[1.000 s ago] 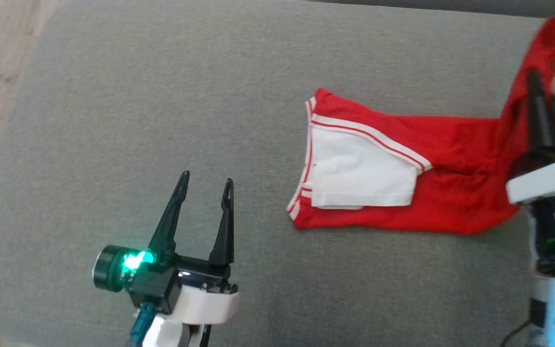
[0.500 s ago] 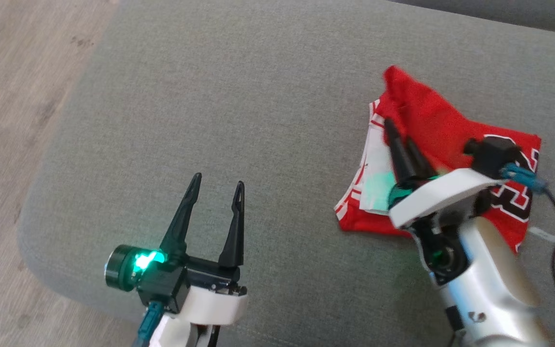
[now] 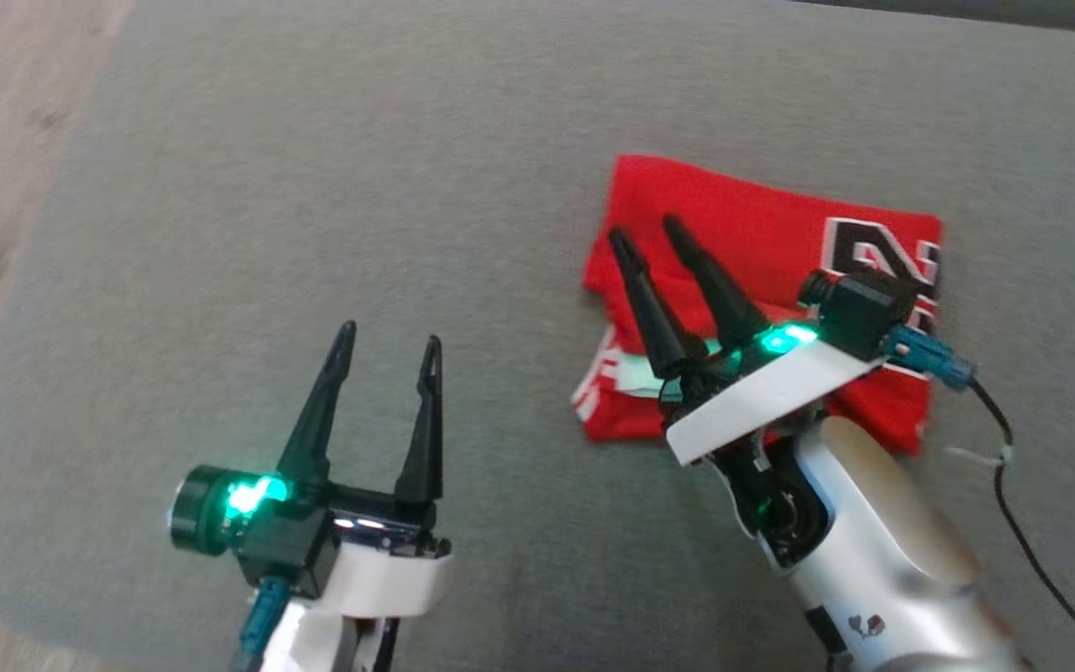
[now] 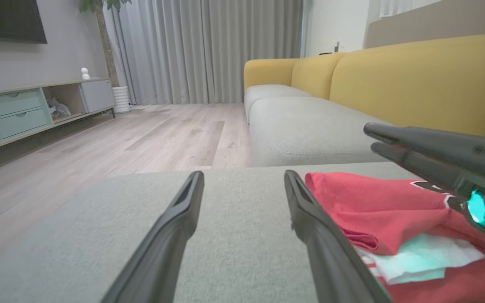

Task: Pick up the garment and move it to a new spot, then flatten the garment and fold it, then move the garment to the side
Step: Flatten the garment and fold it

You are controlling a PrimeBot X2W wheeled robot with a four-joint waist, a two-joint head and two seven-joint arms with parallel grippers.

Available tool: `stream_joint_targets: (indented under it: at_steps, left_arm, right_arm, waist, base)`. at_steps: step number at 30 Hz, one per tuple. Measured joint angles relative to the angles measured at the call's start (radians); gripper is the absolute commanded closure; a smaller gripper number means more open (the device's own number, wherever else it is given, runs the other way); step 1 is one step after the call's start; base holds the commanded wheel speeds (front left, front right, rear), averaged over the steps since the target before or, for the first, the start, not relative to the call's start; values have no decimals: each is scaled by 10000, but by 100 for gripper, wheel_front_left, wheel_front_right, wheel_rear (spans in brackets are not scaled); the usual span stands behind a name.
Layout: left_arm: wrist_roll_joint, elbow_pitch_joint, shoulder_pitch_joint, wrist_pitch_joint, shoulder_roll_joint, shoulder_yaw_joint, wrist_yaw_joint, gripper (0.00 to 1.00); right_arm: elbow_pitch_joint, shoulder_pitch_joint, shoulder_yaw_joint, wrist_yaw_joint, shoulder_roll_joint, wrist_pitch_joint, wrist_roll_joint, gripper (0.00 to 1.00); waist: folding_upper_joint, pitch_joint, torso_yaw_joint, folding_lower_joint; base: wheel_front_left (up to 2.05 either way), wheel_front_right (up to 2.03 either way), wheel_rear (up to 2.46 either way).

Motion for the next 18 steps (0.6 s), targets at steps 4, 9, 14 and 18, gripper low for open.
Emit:
stream_joint_targets:
  at_steps: [4,9,14,18]
  left_arm:
    - [44,-255,41,0,10,380,6,0]
    - [19,-458,397,0,8,713,-10,0]
    - [29,-470,439,0,-2,798,-92,0]
    - [35,-476,441,0,-17,650,-173,0]
  right_arm:
    - [-568,95,-529,0,-6,-635,-1218,0]
    - [-1446,1356,-2073,0,-125,-844,-2080,0]
    - [-1714,2276,-3064,0,-836,-385,-1902,42]
    - [-1735,2267,-2591,0,-1503,1014,-297,100]
  waist:
    - [0,-94,-752,0]
    - [0,-356,-1844,0]
    - [0,-745,-2275,-2]
    - [0,-806,-2072,-1]
  base:
    - [0,0,0]
    - [0,0,0]
    - [0,0,0]
    - [0,0,0]
